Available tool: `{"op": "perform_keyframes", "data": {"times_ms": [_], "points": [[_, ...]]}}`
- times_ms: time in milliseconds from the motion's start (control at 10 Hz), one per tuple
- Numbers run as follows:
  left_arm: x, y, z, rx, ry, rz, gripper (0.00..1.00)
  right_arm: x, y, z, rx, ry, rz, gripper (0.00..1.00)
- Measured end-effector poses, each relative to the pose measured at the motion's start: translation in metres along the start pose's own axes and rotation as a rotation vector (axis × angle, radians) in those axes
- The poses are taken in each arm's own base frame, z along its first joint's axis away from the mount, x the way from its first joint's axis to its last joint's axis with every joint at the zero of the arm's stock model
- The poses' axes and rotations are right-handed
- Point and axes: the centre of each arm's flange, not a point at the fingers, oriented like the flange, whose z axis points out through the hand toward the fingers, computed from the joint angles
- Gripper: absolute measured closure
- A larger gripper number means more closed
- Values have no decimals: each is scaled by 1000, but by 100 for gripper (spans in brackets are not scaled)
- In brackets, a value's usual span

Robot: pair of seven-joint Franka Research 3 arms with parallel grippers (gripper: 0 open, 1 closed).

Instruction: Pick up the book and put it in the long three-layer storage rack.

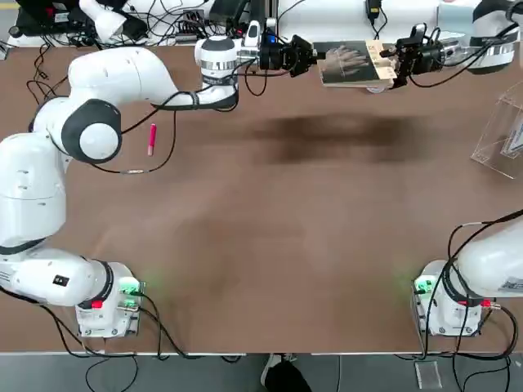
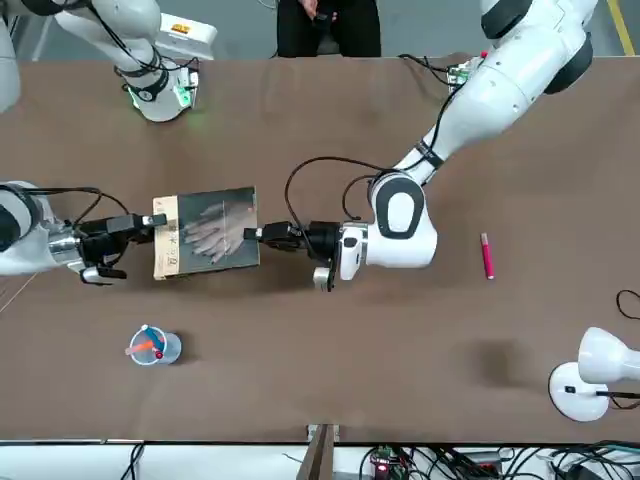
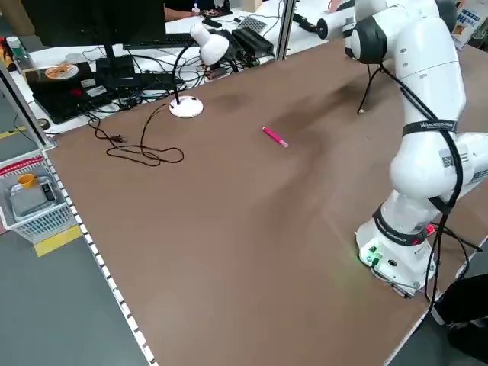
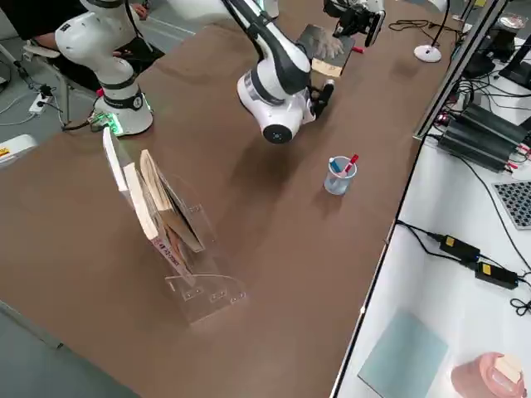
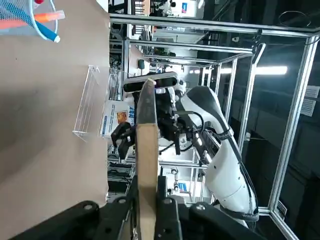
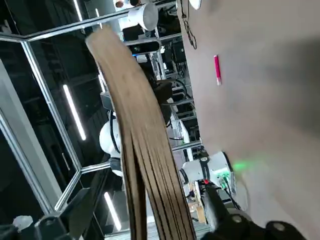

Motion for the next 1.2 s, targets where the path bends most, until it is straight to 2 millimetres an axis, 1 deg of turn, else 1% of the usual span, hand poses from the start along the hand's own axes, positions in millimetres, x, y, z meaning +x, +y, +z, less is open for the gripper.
{"op": "perform_keyframes", "data": {"times_ms": [100,200,500,700,800,900,1100,1200], "points": [[0,0,0,1,1,0,99,0,0,1,2,-1,0,4],[0,0,0,1,2,0,99,0,0,1,2,0,-1,14],[0,0,0,1,2,0,99,-1,2,0,3,3,0,47],[0,0,0,1,2,1,99,-1,2,-1,3,5,2,66],[0,0,0,1,2,1,99,-1,2,-2,4,6,2,77],[0,0,0,1,3,1,99,-1,2,-2,7,7,1,85],[0,0,0,2,3,2,94,-1,2,-4,8,8,2,85],[0,1,0,1,4,3,94,-2,2,-6,9,10,9,85]]}}
